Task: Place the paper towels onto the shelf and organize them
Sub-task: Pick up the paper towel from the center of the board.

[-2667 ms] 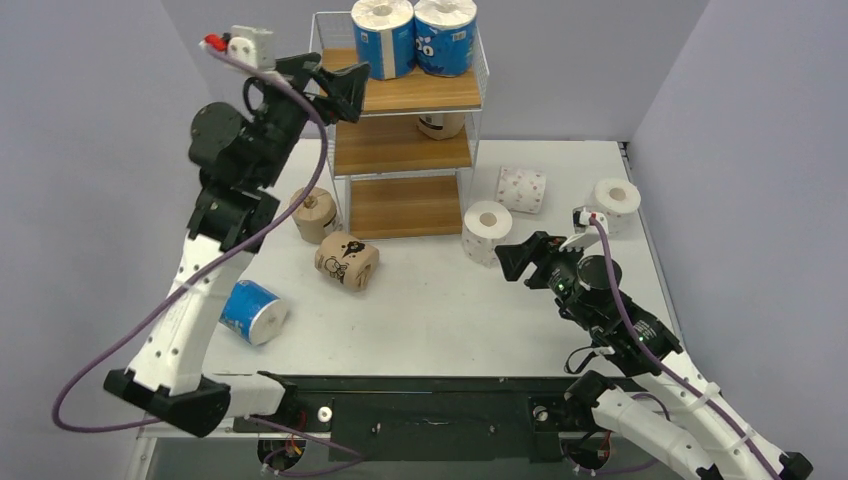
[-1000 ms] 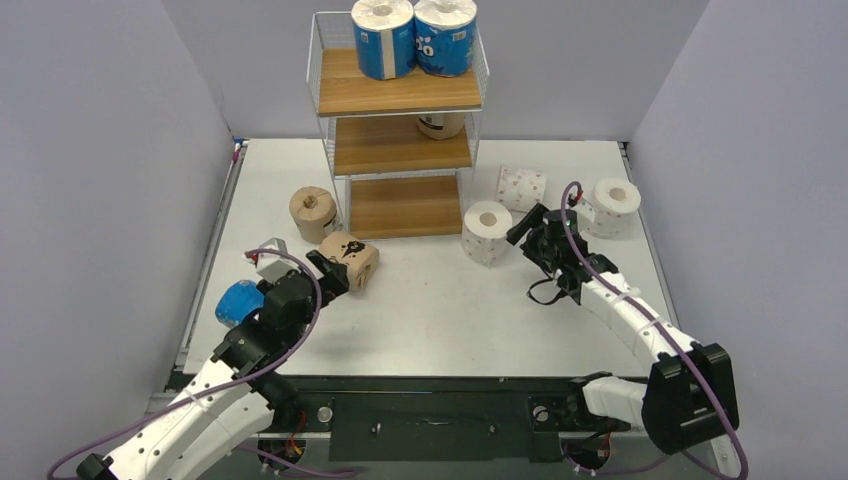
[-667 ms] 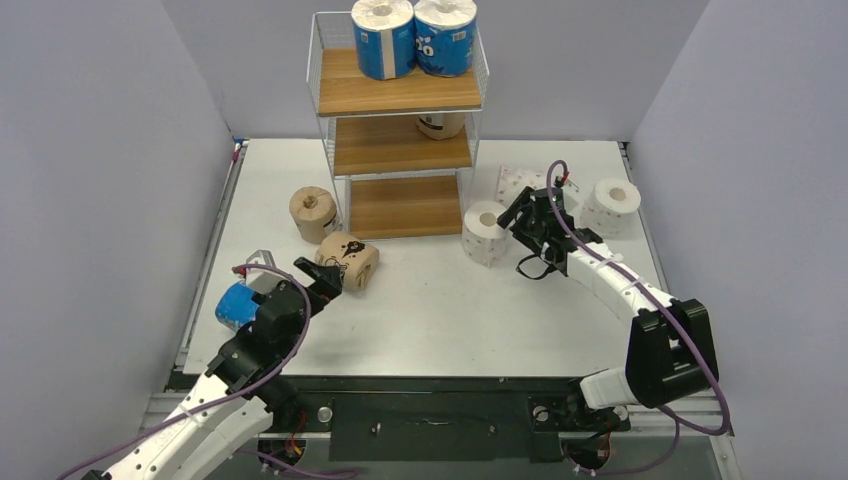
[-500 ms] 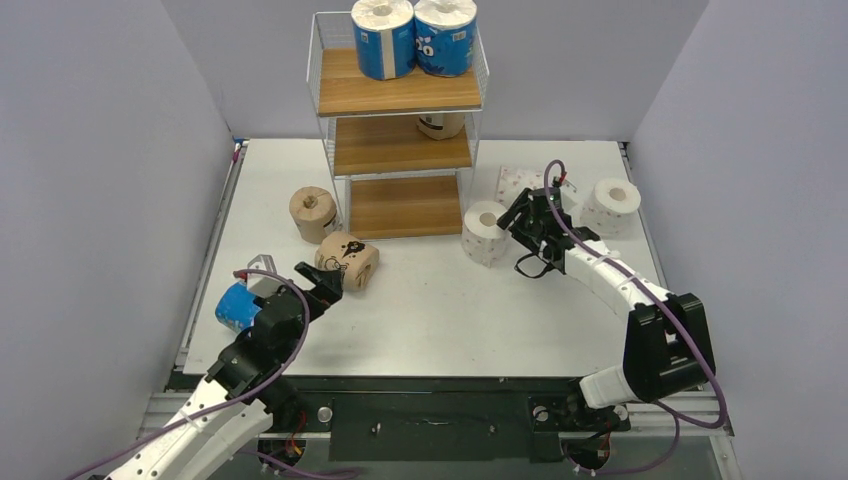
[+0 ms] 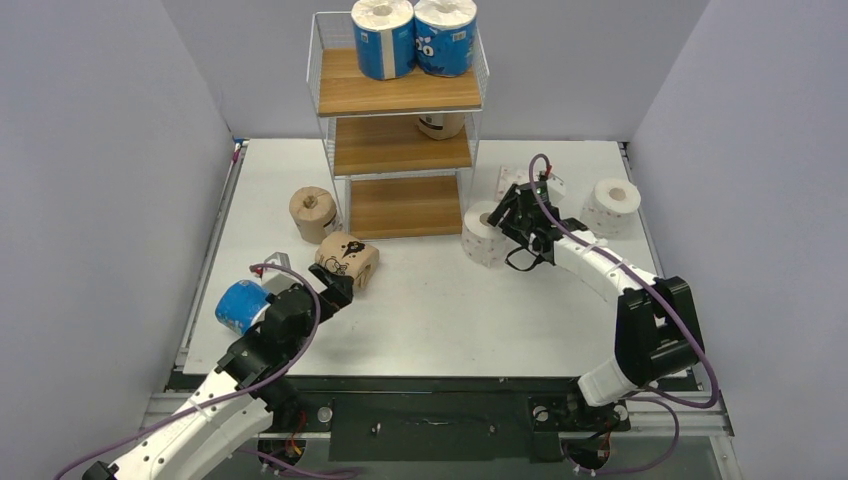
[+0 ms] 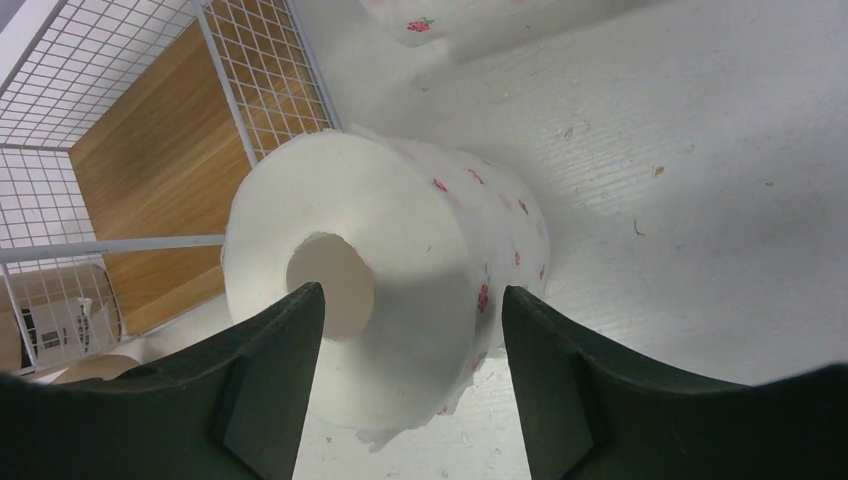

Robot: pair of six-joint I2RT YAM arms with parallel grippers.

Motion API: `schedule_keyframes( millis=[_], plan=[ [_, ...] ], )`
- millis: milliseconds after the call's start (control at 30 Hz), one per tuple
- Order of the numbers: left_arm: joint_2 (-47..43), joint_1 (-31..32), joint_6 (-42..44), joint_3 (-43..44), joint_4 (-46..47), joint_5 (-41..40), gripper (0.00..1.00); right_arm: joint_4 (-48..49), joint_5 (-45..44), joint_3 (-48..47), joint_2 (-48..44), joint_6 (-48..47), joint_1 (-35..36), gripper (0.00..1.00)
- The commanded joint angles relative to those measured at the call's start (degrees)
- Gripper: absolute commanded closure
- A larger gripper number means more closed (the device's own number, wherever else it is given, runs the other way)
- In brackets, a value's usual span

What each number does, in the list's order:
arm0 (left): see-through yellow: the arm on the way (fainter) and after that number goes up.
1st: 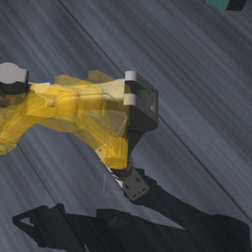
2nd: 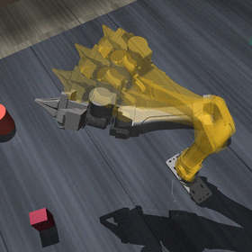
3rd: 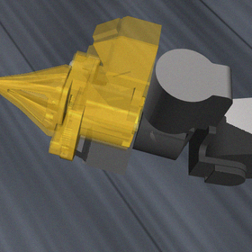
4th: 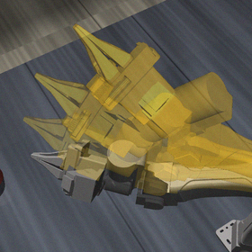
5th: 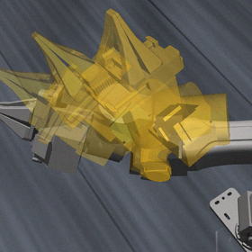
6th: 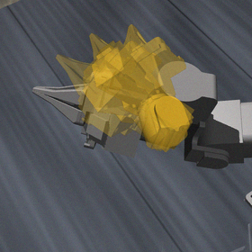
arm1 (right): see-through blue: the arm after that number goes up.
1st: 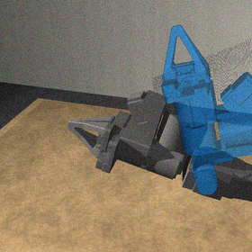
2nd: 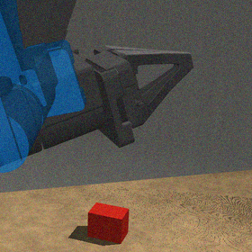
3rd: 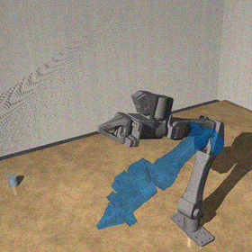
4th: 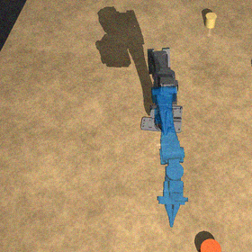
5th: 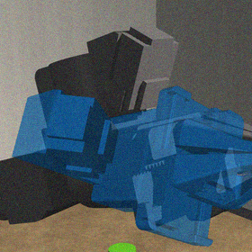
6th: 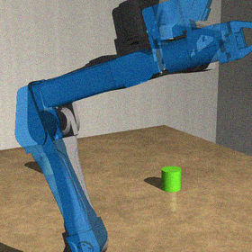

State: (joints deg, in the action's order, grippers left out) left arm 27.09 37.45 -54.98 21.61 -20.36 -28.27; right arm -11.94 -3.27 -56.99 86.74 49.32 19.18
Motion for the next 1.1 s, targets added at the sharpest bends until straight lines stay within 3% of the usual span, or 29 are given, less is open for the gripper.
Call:
schedule_keyframes(
  millis=[0, 300, 633, 833, 1067],
  plan=[
    [1.4, 0.1, 1.0, 0.9, 3.8, 2.0, 0.04, -1.4, -2.4, -3.1, 1.3, -1.9, 0.8, 0.38],
    [0.9, 0.0, 1.2, 0.3, 4.3, 2.4, 0.04, -4.0, -4.3, -4.6, 3.1, -2.8, 1.5, 0.43],
    [0.5, 0.0, 1.5, -0.9, 5.9, 3.5, 0.04, -5.6, -5.7, -4.9, 3.4, -3.3, 2.5, 0.58],
    [0.5, 0.0, 1.9, -1.4, 7.1, 4.3, 0.04, -6.1, -6.0, -4.5, 2.0, -3.5, 2.6, 0.67],
    [1.4, 0.1, 2.0, -1.2, 8.3, 4.9, 0.04, -7.9, -6.8, -4.2, -2.9, -4.6, 3.8, 0.7]
  ],
)
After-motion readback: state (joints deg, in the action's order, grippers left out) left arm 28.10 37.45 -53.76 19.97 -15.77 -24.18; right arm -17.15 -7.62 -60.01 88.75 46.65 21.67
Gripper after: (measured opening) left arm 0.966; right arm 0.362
